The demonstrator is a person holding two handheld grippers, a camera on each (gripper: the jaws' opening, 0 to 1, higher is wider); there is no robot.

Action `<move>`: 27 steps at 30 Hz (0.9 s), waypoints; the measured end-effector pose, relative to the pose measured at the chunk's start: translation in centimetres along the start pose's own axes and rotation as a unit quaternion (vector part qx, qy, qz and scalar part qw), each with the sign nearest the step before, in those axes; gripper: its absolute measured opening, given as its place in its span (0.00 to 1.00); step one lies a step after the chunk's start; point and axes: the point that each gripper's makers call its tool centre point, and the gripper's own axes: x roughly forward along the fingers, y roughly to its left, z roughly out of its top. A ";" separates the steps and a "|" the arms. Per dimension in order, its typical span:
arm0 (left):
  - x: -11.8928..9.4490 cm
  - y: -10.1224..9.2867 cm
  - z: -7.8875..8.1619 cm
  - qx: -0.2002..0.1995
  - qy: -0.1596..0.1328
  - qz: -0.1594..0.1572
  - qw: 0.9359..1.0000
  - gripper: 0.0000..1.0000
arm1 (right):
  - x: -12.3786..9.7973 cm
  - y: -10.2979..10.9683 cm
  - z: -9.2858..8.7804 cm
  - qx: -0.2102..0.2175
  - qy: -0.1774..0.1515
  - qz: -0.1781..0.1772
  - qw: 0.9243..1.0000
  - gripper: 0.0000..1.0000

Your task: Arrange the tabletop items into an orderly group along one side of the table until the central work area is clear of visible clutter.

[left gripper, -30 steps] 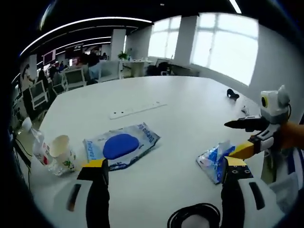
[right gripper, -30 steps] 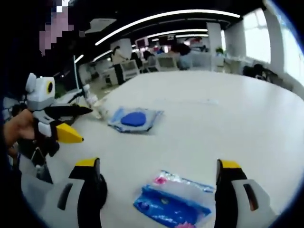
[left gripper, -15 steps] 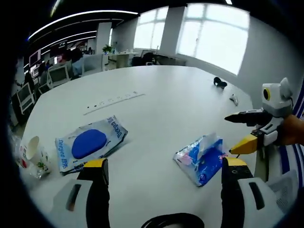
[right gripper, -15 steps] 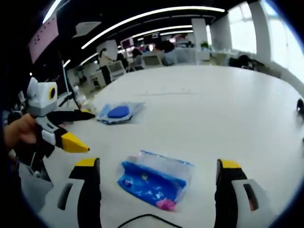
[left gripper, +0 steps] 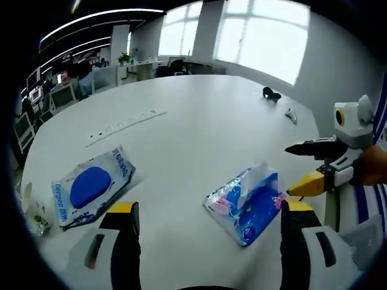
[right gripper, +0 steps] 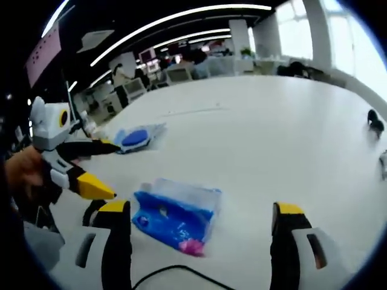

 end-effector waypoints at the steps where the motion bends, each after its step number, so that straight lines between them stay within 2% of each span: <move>1: 0.3 0.0 -0.4 0.001 0.007 0.004 1.000 0.96 | 0.0 -0.2 -0.2 0.002 0.001 -0.002 1.000 0.92; 13: 3.2 -1.7 -3.1 0.009 0.047 -0.002 0.999 0.87 | 0.7 -1.2 -2.8 0.033 0.024 -0.014 0.999 0.87; 16: 3.7 -2.2 -3.8 0.012 0.054 -0.005 0.998 0.86 | 0.8 -1.2 -3.1 0.037 0.027 -0.014 0.999 0.83; 19: 4.1 -2.5 -4.2 0.013 0.058 -0.006 0.998 0.81 | 1.0 -1.4 -3.4 0.043 0.029 -0.015 0.999 0.80; 27: 4.8 -2.7 -4.8 0.014 0.065 -0.006 0.998 0.61 | 1.9 -0.9 -3.8 0.054 0.035 -0.007 0.998 0.69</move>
